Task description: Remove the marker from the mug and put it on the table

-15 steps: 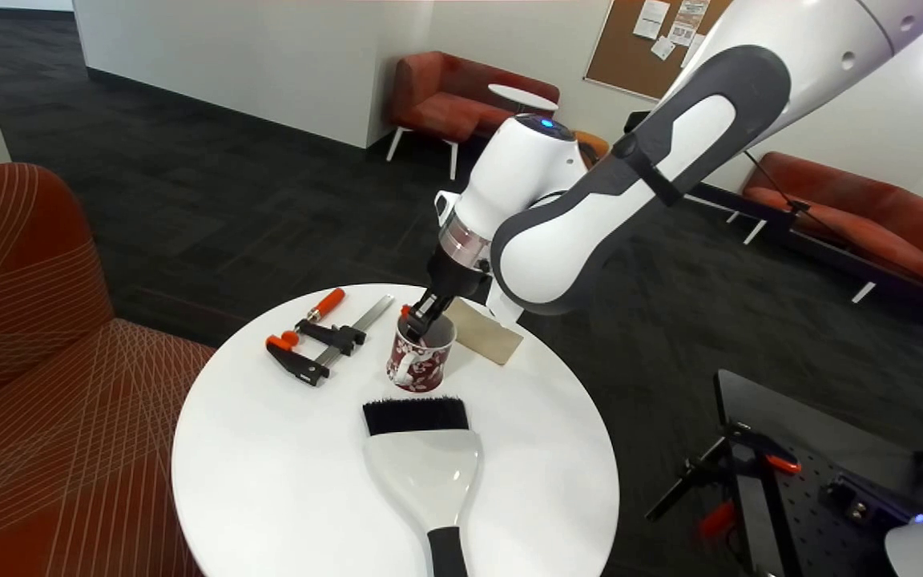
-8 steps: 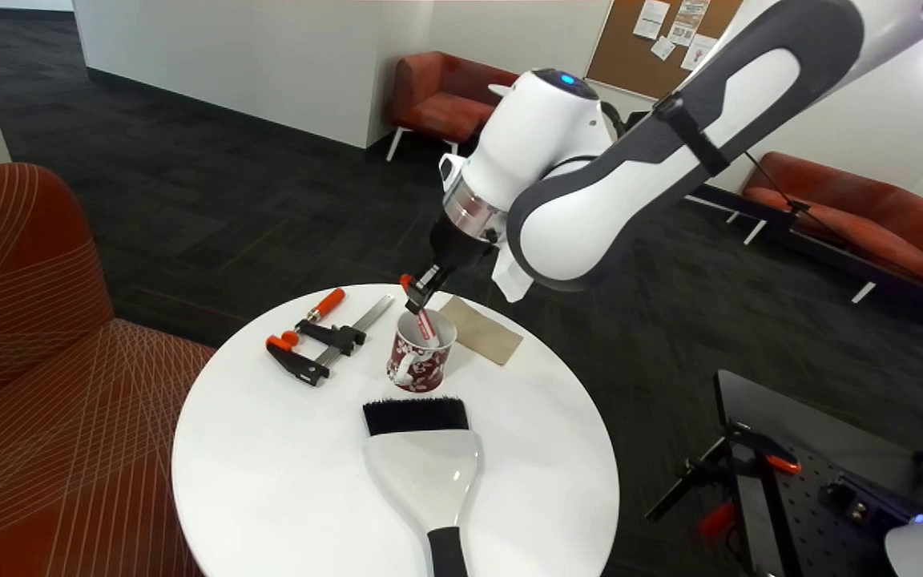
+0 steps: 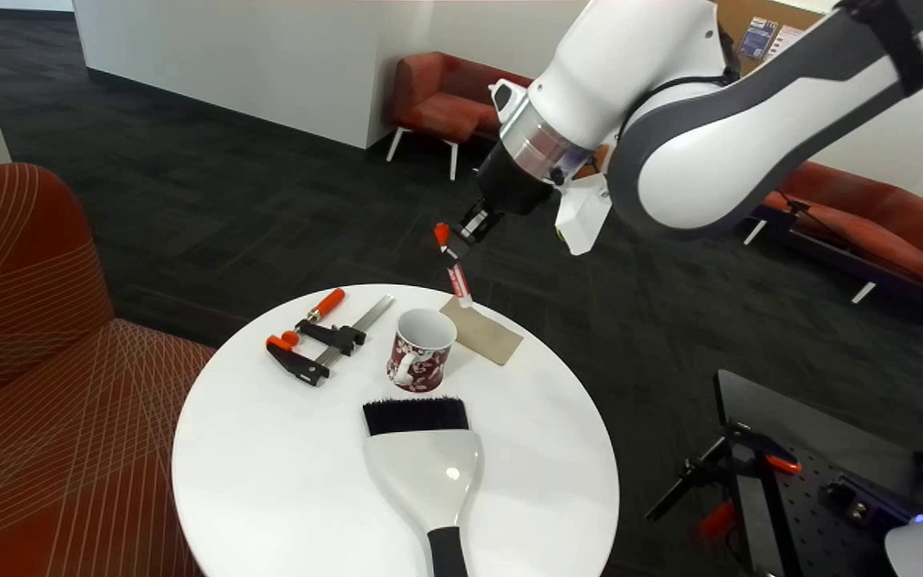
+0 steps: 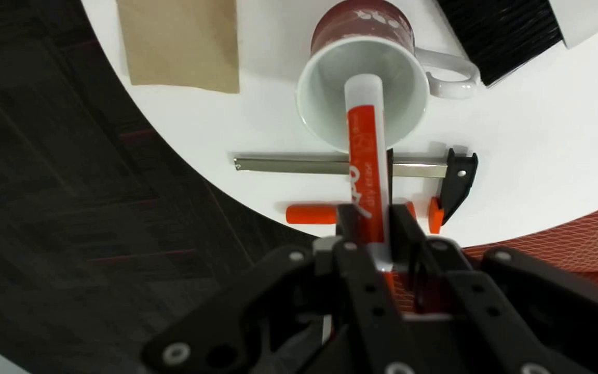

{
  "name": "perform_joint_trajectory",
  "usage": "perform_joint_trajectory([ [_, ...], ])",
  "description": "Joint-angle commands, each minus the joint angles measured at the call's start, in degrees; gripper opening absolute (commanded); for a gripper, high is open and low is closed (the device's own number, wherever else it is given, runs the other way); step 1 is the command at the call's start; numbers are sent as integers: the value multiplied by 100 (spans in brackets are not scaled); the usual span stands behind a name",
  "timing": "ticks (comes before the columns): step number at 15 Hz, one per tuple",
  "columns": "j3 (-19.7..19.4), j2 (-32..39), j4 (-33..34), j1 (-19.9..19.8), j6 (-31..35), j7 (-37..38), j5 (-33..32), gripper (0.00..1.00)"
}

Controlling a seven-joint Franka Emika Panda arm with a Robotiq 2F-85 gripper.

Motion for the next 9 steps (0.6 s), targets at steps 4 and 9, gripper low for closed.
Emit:
perform_joint_trajectory([
  [4, -561, -677, -902, 270, -395, 340, -226, 5],
  [9, -66, -440, -1143, -454, -451, 324, -104, 5],
])
